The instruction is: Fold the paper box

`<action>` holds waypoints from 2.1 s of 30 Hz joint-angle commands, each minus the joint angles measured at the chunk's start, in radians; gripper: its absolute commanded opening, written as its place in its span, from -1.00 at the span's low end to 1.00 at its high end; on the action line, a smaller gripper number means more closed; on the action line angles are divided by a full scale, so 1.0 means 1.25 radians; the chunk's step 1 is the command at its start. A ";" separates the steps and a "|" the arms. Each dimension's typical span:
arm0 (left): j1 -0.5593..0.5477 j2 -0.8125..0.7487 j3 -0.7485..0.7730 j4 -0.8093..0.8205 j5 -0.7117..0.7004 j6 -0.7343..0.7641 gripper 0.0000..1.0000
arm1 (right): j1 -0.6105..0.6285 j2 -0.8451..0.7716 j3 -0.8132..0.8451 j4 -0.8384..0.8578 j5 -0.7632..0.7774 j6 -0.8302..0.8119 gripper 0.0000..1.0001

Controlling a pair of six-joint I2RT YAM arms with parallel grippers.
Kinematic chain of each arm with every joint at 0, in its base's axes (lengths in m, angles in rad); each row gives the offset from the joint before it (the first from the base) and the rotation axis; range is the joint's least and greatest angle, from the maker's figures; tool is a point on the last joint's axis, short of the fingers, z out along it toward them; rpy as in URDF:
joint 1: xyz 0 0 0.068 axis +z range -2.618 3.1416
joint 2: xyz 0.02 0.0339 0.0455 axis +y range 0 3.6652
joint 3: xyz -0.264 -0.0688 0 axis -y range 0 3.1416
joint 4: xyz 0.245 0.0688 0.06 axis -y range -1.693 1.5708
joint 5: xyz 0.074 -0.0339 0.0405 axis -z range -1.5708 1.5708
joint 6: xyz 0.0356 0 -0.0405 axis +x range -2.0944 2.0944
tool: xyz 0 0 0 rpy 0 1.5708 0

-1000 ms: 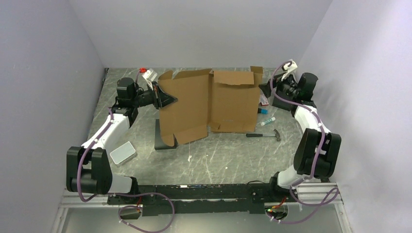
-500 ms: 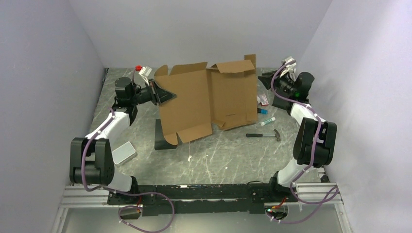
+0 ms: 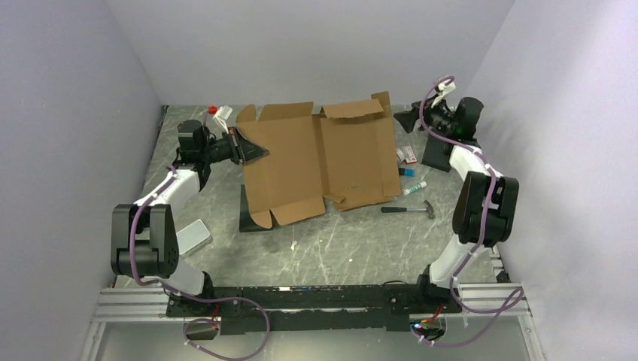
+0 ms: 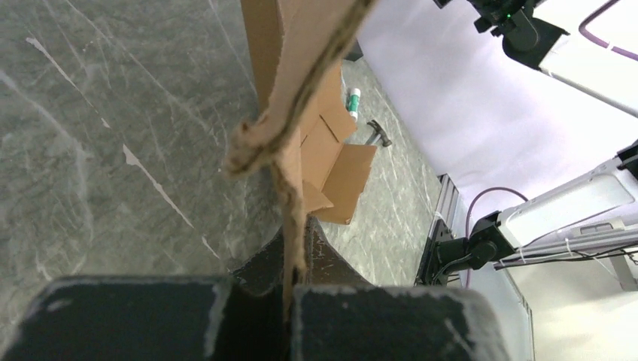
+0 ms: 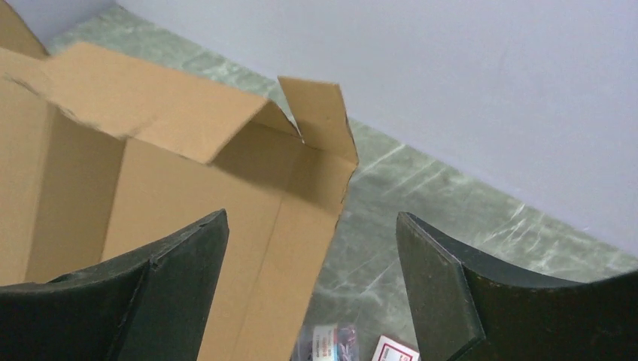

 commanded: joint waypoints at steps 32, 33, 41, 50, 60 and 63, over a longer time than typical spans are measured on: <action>-0.005 -0.092 0.052 -0.195 0.029 0.178 -1.00 | 0.156 -0.152 0.165 -0.828 0.034 -0.775 -1.00; -0.006 -0.094 0.052 -0.197 0.029 0.180 -1.00 | 0.174 -0.132 0.185 -0.867 0.036 -0.793 -1.00; -0.023 -0.101 0.055 -0.212 0.039 0.210 -1.00 | 0.251 -0.068 0.169 -0.601 0.236 -0.549 -1.00; -0.070 -0.137 0.065 -0.308 0.017 0.327 -1.00 | 0.300 0.077 0.429 -0.479 0.480 -0.257 -1.00; -0.073 -0.138 0.069 -0.323 -0.033 0.312 -1.00 | 0.233 0.004 0.361 -0.539 0.355 -0.216 -0.24; -0.073 -0.136 0.072 -0.331 -0.052 0.306 -1.00 | 0.170 -0.096 0.312 -0.558 0.103 -0.219 0.03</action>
